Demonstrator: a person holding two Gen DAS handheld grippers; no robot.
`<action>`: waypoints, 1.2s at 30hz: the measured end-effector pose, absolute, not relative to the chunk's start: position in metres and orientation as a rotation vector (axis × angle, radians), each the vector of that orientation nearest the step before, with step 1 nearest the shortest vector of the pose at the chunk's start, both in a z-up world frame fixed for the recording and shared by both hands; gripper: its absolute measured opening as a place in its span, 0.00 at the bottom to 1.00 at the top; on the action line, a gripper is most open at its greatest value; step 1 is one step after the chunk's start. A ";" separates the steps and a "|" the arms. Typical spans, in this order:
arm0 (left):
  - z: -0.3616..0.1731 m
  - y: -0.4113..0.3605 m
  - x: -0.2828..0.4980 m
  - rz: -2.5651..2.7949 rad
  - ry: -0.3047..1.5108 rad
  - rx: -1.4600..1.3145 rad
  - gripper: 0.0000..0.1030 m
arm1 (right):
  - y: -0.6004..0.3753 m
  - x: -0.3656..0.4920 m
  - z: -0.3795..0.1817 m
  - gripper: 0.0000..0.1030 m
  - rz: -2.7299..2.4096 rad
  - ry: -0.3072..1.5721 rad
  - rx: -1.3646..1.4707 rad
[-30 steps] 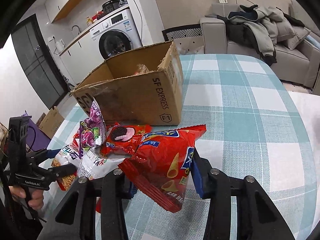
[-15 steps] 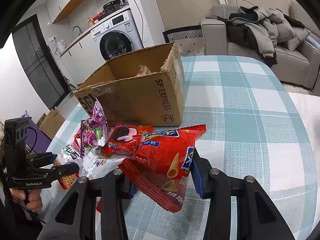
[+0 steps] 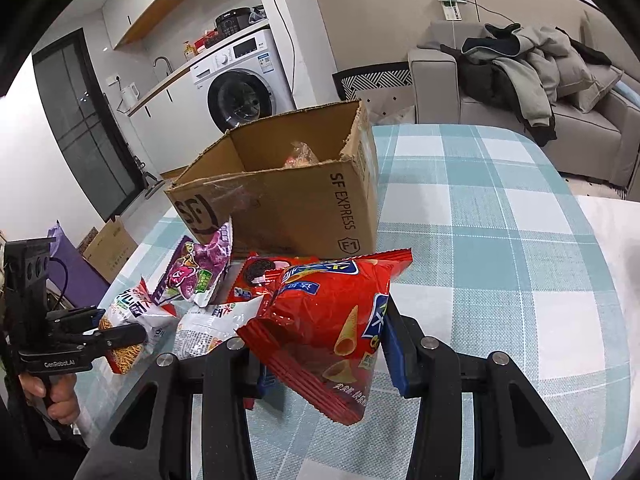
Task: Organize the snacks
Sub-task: 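Carry the noodle bag and red chip bag with both grippers over the box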
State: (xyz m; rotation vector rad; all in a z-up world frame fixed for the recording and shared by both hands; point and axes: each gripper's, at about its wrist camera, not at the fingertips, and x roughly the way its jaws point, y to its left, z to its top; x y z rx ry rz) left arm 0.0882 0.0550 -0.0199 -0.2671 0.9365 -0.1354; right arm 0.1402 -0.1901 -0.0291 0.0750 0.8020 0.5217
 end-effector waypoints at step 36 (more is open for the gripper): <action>0.069 0.076 0.078 -0.114 0.686 -0.346 0.41 | -0.151 0.122 0.030 0.43 0.627 0.667 0.016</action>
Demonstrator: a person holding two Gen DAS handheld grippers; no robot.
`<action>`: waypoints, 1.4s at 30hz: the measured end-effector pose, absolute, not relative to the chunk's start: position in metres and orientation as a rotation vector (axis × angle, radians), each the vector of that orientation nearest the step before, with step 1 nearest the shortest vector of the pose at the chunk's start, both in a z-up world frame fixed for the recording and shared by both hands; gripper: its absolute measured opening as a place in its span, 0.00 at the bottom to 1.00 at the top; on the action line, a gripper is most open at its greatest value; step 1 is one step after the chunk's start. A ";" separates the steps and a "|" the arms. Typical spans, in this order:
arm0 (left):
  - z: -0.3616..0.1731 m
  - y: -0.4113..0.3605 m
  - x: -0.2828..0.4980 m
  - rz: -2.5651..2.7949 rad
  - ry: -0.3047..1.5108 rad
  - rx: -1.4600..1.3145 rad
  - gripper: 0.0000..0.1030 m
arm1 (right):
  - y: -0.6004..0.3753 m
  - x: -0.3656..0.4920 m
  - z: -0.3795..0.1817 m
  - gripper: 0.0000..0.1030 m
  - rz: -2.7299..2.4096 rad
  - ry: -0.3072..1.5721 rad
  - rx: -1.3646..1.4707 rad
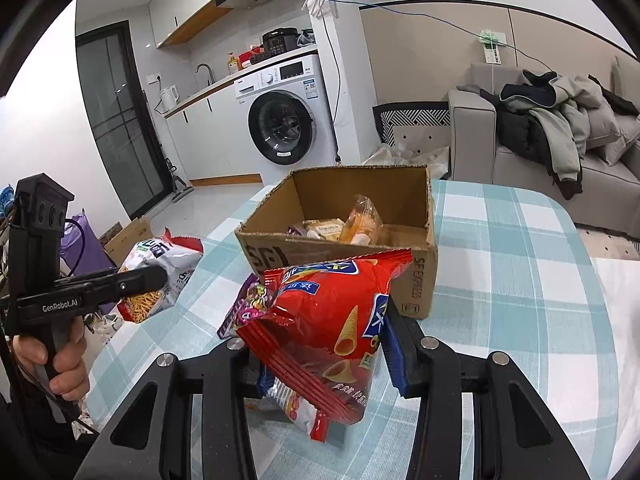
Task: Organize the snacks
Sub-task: 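Carry the noodle bag and red chip bag with both grippers over the box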
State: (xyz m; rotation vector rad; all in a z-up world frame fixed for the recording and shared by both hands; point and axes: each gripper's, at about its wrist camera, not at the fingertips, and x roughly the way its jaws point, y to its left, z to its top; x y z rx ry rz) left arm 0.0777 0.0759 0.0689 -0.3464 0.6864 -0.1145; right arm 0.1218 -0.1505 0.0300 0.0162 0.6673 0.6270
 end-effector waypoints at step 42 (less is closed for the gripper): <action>0.105 0.063 0.199 -0.094 0.606 -0.244 0.41 | -0.138 0.197 0.052 0.43 0.591 0.574 0.045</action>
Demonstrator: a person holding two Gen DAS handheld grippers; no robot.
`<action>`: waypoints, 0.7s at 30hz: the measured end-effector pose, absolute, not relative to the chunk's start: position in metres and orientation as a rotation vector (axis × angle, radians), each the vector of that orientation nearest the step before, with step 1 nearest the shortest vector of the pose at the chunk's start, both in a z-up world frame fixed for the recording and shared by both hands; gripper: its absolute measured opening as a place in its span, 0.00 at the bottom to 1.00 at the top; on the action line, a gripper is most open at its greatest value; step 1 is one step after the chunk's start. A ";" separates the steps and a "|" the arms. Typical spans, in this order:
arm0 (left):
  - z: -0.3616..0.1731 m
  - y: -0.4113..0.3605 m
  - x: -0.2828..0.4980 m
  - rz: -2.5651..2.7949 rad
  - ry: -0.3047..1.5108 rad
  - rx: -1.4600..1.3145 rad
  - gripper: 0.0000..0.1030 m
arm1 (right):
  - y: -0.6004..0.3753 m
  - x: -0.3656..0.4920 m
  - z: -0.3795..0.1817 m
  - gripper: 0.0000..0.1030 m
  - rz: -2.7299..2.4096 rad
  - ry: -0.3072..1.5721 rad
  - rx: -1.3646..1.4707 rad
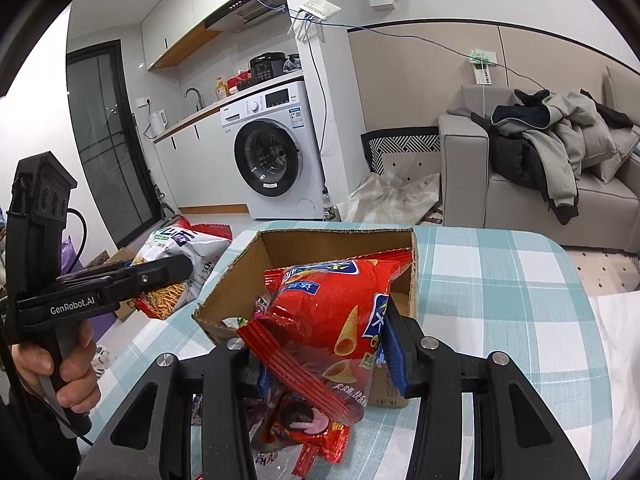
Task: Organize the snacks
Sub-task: 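Carry the noodle bag and red chip bag with both grippers over the box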
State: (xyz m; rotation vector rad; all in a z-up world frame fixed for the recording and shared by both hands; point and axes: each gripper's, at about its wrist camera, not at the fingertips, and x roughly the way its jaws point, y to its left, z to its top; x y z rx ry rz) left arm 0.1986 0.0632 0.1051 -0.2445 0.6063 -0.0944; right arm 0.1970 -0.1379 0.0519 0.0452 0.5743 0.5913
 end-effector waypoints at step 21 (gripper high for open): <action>0.092 0.055 0.257 -0.058 0.611 -0.176 0.41 | -0.126 0.237 0.050 0.43 0.606 0.569 0.047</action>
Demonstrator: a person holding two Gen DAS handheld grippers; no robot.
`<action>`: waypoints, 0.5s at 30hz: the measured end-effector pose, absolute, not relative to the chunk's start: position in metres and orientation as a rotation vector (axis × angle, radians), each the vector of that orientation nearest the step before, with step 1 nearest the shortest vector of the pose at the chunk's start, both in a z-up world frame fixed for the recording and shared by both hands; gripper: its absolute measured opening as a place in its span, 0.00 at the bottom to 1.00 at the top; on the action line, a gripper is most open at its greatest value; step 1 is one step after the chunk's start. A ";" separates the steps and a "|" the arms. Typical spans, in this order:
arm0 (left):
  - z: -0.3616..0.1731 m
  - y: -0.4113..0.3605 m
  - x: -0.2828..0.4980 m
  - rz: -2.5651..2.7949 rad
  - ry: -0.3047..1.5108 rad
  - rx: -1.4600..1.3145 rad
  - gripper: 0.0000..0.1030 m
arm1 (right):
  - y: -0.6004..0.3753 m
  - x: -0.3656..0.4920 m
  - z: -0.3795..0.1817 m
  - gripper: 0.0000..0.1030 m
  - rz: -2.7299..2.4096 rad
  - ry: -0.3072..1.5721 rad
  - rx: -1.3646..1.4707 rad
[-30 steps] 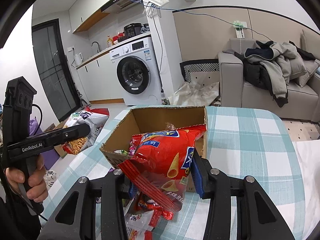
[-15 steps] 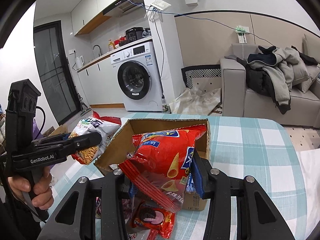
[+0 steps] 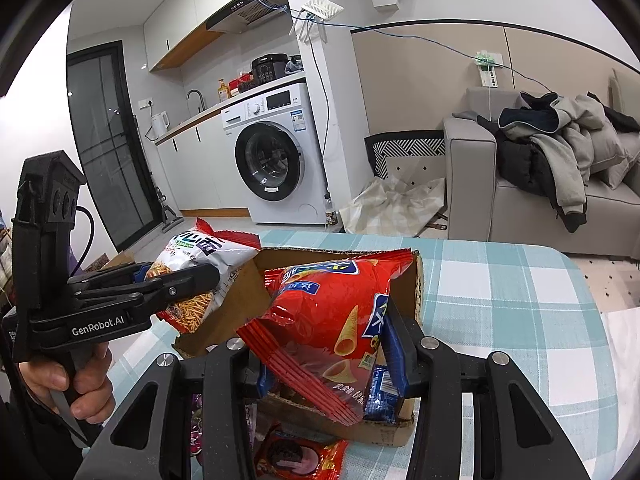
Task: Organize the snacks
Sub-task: 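Carry the noodle bag and red chip bag with both grippers over the box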
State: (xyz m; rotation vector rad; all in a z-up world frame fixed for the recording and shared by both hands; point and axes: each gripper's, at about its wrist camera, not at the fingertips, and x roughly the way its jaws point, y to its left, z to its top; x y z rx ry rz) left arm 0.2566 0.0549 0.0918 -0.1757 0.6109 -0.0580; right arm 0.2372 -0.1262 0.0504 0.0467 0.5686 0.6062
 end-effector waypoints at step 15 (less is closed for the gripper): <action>0.077 0.058 0.287 -0.045 0.635 -0.169 0.41 | -0.119 0.257 0.034 0.43 0.615 0.604 0.032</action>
